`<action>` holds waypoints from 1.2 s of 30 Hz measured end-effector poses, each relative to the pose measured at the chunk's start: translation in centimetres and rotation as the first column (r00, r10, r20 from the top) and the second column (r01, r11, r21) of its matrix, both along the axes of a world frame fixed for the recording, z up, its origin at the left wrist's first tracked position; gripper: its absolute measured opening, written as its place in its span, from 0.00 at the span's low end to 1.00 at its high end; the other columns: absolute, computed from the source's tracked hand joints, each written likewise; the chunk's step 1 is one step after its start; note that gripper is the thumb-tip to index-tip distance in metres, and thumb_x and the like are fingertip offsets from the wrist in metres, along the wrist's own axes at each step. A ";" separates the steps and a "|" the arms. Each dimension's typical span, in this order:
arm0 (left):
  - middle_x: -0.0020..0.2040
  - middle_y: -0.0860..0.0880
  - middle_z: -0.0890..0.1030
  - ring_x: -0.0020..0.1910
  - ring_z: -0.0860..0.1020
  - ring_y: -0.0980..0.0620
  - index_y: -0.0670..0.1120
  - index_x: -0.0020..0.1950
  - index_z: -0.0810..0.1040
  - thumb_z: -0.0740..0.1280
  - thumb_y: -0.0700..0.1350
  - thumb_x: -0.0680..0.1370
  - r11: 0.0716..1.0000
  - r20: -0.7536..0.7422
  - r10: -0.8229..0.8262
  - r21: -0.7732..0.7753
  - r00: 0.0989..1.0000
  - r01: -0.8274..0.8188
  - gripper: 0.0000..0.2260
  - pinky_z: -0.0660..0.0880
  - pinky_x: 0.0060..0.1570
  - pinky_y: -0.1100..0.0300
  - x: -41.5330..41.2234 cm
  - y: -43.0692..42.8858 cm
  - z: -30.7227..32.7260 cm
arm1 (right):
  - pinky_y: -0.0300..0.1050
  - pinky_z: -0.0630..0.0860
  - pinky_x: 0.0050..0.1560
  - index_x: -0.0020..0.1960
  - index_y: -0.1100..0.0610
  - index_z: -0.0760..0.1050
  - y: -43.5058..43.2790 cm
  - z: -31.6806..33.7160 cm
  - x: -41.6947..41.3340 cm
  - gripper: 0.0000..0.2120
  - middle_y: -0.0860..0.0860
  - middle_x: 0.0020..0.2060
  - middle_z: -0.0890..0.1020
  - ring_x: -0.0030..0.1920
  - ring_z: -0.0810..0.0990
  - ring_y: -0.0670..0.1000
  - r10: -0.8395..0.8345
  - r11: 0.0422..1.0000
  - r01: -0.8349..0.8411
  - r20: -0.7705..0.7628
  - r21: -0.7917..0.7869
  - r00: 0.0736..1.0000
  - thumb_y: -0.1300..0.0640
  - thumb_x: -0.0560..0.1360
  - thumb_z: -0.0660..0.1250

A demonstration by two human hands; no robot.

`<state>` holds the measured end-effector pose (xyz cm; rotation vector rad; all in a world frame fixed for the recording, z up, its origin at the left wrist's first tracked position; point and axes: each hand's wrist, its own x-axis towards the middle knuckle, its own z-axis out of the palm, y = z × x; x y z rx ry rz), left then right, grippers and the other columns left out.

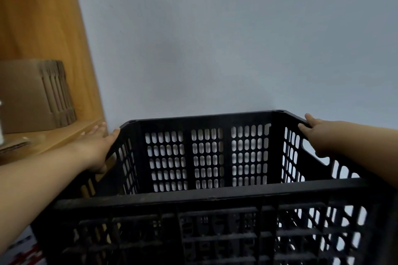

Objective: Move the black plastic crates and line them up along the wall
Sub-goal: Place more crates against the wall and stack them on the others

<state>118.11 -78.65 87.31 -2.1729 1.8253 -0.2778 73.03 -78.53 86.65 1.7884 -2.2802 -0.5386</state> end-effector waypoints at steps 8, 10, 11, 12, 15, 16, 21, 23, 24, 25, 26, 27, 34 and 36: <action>0.75 0.40 0.33 0.76 0.39 0.43 0.48 0.75 0.33 0.70 0.47 0.73 1.000 0.057 -0.005 0.018 0.998 0.004 0.48 0.47 0.74 0.49 1.6 0.0 0.9 | 0.49 0.62 0.71 0.75 0.58 0.34 0.3 0.5 1.7 0.39 0.57 0.75 0.35 0.74 0.60 0.59 -0.011 0.999 0.013 -0.056 0.032 0.998 0.61 0.78 0.59; 0.75 0.40 0.33 0.76 0.39 0.43 0.48 0.75 0.33 0.70 0.47 0.73 1.000 0.056 -0.010 0.029 0.998 0.008 0.48 0.46 0.74 0.48 2.0 0.3 1.1 | 0.49 0.62 0.71 0.75 0.58 0.34 0.4 0.4 2.2 0.39 0.56 0.76 0.36 0.74 0.60 0.59 -0.006 1.000 0.007 -0.046 0.021 0.999 0.60 0.78 0.60; 0.75 0.40 0.33 0.76 0.39 0.43 0.48 0.75 0.33 0.70 0.47 0.73 1.000 0.062 -0.012 0.029 0.998 0.010 0.48 0.46 0.74 0.48 2.1 0.4 0.9 | 0.50 0.61 0.71 0.75 0.58 0.34 0.2 0.2 2.2 0.39 0.56 0.76 0.36 0.74 0.59 0.59 -0.005 1.000 0.005 -0.037 0.020 0.999 0.60 0.78 0.59; 0.75 0.40 0.33 0.76 0.39 0.43 0.48 0.75 0.33 0.70 0.47 0.73 1.000 0.069 -0.015 0.027 0.998 0.013 0.48 0.45 0.74 0.49 2.2 0.5 0.6 | 0.51 0.61 0.72 0.75 0.58 0.34 0.1 0.0 2.1 0.38 0.55 0.76 0.36 0.75 0.58 0.59 -0.003 1.000 0.003 -0.024 0.016 1.000 0.60 0.78 0.59; 0.75 0.40 0.32 0.76 0.39 0.43 0.48 0.75 0.33 0.70 0.47 0.73 1.000 0.064 -0.015 0.013 0.998 0.014 0.48 0.46 0.74 0.50 2.4 0.4 0.0 | 0.52 0.59 0.73 0.76 0.58 0.34 0.1 -0.4 1.7 0.38 0.55 0.76 0.37 0.75 0.56 0.59 -0.010 1.000 0.010 0.013 -0.004 1.000 0.61 0.78 0.58; 0.75 0.40 0.32 0.76 0.38 0.43 0.48 0.75 0.33 0.70 0.47 0.73 1.000 0.060 -0.017 0.011 0.998 0.016 0.48 0.46 0.74 0.50 2.4 0.3 -0.1 | 0.52 0.59 0.73 0.76 0.58 0.34 0.0 -0.4 1.7 0.38 0.54 0.76 0.38 0.75 0.56 0.59 -0.018 1.000 0.018 0.024 -0.007 1.000 0.61 0.78 0.58; 0.75 0.39 0.32 0.76 0.38 0.42 0.48 0.75 0.33 0.70 0.46 0.73 1.000 0.042 -0.025 0.014 0.999 0.024 0.48 0.46 0.74 0.50 2.5 0.0 -0.1 | 0.52 0.58 0.73 0.76 0.57 0.34 -0.1 -0.3 1.5 0.34 0.54 0.77 0.40 0.75 0.56 0.59 -0.025 0.999 0.028 0.089 -0.033 0.996 0.60 0.79 0.53; 0.75 0.39 0.32 0.75 0.38 0.42 0.48 0.75 0.33 0.70 0.46 0.73 1.000 0.043 -0.019 0.013 0.999 0.018 0.48 0.46 0.74 0.49 2.5 -0.2 -0.1 | 0.51 0.59 0.73 0.76 0.57 0.34 -0.1 -0.2 1.4 0.36 0.54 0.77 0.40 0.75 0.57 0.58 -0.031 0.998 0.035 0.084 -0.047 0.996 0.60 0.78 0.55; 0.75 0.39 0.32 0.75 0.38 0.41 0.49 0.75 0.33 0.70 0.46 0.73 1.000 0.043 -0.016 0.017 0.999 0.015 0.48 0.46 0.74 0.49 2.5 -0.2 -0.1 | 0.51 0.59 0.73 0.76 0.57 0.34 -0.1 -0.2 1.4 0.36 0.54 0.77 0.39 0.75 0.57 0.58 -0.033 0.998 0.037 0.086 -0.041 0.996 0.60 0.78 0.56; 0.75 0.39 0.32 0.75 0.38 0.41 0.49 0.75 0.33 0.70 0.46 0.73 1.000 0.041 -0.014 0.020 0.999 0.013 0.48 0.47 0.74 0.49 2.6 -0.3 -0.1 | 0.51 0.59 0.73 0.76 0.58 0.33 -0.1 -0.1 1.5 0.37 0.55 0.77 0.39 0.75 0.57 0.58 -0.036 0.999 0.039 0.090 -0.033 0.995 0.60 0.78 0.56; 0.75 0.39 0.32 0.75 0.38 0.41 0.49 0.75 0.33 0.70 0.47 0.73 1.000 0.037 -0.012 0.020 0.999 0.012 0.48 0.47 0.74 0.49 2.6 -0.3 0.0 | 0.51 0.59 0.73 0.75 0.58 0.33 -0.1 0.1 1.6 0.36 0.55 0.77 0.39 0.75 0.57 0.58 -0.034 0.999 0.037 0.089 -0.031 0.995 0.60 0.78 0.56; 0.75 0.39 0.32 0.75 0.38 0.41 0.48 0.75 0.33 0.70 0.47 0.73 1.000 0.032 -0.012 0.018 0.999 0.012 0.48 0.47 0.74 0.49 2.6 -0.3 0.0 | 0.51 0.60 0.72 0.75 0.58 0.34 -0.1 0.1 1.7 0.37 0.55 0.76 0.38 0.75 0.57 0.58 -0.022 0.999 0.024 0.066 -0.025 0.998 0.60 0.78 0.56; 0.74 0.38 0.32 0.75 0.38 0.41 0.47 0.74 0.33 0.70 0.44 0.73 1.000 -0.002 -0.017 -0.003 1.000 0.017 0.48 0.46 0.74 0.49 2.4 -0.2 -0.6 | 0.53 0.60 0.72 0.76 0.58 0.34 -1.0 0.2 1.5 0.35 0.55 0.77 0.42 0.74 0.58 0.59 0.011 0.998 -0.008 0.042 -0.061 0.999 0.61 0.79 0.54; 0.74 0.38 0.32 0.75 0.38 0.41 0.46 0.74 0.33 0.70 0.43 0.73 0.999 0.014 -0.034 -0.011 0.999 0.034 0.47 0.46 0.74 0.50 2.1 -0.1 -0.8 | 0.54 0.58 0.73 0.76 0.59 0.35 -1.2 -0.3 0.9 0.32 0.55 0.77 0.44 0.75 0.56 0.59 0.025 0.996 -0.019 0.060 -0.090 0.998 0.61 0.80 0.50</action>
